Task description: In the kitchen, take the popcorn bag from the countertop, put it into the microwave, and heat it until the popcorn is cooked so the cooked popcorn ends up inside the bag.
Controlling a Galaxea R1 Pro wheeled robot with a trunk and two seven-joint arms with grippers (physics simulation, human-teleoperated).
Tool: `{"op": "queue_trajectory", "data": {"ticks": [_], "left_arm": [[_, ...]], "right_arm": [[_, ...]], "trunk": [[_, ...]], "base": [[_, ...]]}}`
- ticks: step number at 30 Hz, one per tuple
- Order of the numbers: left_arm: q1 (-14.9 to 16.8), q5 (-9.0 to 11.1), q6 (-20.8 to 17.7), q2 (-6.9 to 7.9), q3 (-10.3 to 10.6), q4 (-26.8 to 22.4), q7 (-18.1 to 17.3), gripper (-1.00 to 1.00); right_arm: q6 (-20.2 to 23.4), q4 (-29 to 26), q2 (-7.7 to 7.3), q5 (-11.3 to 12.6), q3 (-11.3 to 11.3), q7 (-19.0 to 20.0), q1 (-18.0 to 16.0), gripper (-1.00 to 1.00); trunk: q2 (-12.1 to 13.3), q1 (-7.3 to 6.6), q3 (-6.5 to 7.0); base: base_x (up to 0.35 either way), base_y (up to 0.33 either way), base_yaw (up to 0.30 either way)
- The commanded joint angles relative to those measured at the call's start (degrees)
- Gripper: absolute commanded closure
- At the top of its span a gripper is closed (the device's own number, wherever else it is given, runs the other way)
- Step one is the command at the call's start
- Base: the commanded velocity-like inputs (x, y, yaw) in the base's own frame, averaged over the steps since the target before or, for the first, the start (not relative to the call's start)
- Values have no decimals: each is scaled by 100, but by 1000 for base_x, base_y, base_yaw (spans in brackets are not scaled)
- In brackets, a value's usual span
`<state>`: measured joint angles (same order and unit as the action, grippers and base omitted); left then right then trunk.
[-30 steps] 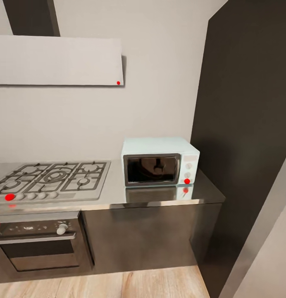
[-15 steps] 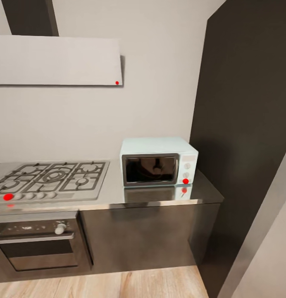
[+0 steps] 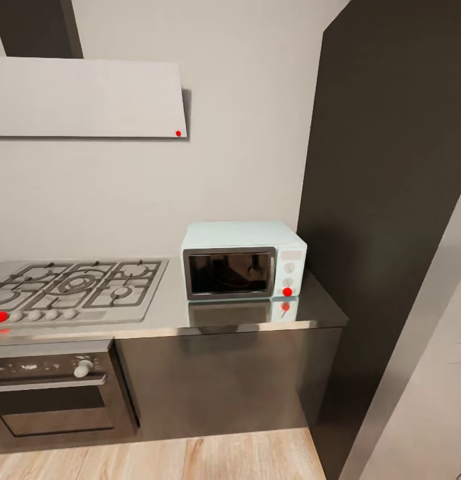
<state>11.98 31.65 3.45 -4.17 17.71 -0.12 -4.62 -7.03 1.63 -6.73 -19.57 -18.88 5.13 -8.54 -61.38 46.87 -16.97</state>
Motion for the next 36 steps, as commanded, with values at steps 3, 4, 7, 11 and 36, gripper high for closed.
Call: {"op": "queue_trajectory", "data": {"ticks": [3,4,7,11,36], "left_arm": [[6,60,24,-2,48,12,-22,-100],[6,60,24,-3,48,12,-22,-100],[6,59,24,-4,48,12,-22,-100],[6,54,24,-5,48,12,-22,-100],[6,59,24,0,48,12,-22,-100]], "right_arm": [[-47,14,9,-55,-43,1,-7,-100],[-46,7,14,-65,-35,-10,-7,-100],[-53,-110,21,-142,-73,-60,-7,-100],[192,-1521,98,-159,-92,-41,-7,-100],[4338,-8432,1527,-64,887,166,-1382,-100]], "trunk": [[-4,0,-7],[-4,0,-7],[-4,0,-7],[-4,0,-7],[-4,0,-7]], "base": [[0,-1,0],[0,0,0],[0,0,0],[0,0,0],[0,0,0]]}}
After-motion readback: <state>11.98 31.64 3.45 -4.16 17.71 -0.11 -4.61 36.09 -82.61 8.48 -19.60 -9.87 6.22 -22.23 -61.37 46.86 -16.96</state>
